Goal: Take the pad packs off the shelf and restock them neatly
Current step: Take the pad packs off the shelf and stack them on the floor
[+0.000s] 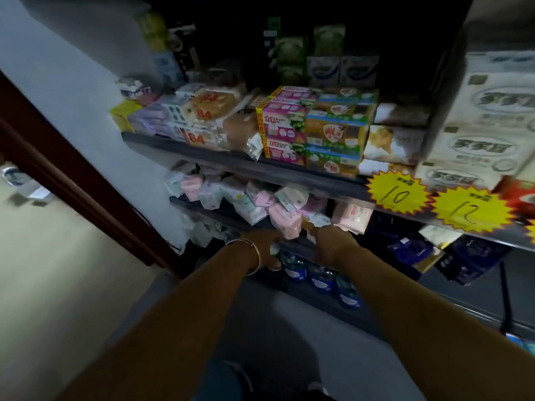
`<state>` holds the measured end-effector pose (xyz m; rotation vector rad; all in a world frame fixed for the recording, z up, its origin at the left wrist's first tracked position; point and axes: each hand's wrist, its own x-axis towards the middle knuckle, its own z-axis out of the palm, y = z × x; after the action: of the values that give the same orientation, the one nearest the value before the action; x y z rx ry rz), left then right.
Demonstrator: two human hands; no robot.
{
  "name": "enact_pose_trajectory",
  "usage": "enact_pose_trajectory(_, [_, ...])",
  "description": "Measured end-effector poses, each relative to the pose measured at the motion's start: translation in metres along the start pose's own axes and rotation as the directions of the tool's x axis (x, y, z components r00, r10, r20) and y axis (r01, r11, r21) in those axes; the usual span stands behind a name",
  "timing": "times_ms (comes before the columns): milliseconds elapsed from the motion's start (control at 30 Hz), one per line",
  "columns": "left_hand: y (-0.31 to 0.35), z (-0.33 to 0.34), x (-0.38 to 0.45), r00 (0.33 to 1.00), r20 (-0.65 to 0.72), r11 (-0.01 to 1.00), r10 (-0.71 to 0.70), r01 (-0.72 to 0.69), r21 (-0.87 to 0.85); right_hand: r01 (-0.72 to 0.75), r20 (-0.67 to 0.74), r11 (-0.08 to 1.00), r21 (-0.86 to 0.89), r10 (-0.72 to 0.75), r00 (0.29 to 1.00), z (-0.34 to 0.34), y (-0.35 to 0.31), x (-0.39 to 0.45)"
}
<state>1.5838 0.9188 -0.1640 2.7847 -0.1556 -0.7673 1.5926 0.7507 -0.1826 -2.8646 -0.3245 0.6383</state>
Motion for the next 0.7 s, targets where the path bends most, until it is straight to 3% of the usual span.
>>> enact_pose_trajectory(100, [-0.025, -0.008, 0.022, 0.999, 0.031, 0.995, -0.018, 0.021, -0.095, 0.018, 0.029, 1.000, 0.011, -0.018, 0.999, 0.002, -0.015, 0.035])
enact_pose_trajectory(233, [-0.047, -0.022, 0.057, 0.999, 0.052, 0.996, 0.015, -0.010, -0.084, -0.002, 0.057, 1.000, 0.021, 0.001, 0.998, 0.005, -0.023, 0.070])
enact_pose_trajectory(467, [-0.081, -0.036, 0.127, 0.988, 0.108, 0.985, 0.112, -0.096, -0.145, -0.123, -0.002, 0.992, 0.024, 0.123, 0.992, 0.011, -0.031, 0.130])
enact_pose_trajectory(567, [-0.105, -0.044, 0.164, 0.975, 0.143, 0.985, 0.170, -0.173, 0.005, -0.181, 0.011, 0.982, 0.059, 0.181, 0.983, 0.019, -0.047, 0.161])
enact_pose_trajectory(700, [-0.146, -0.048, 0.209, 0.938, 0.232, 0.960, 0.257, -0.276, 0.054, -0.315, 0.041, 0.946, 0.075, 0.313, 0.949, 0.039, -0.073, 0.201])
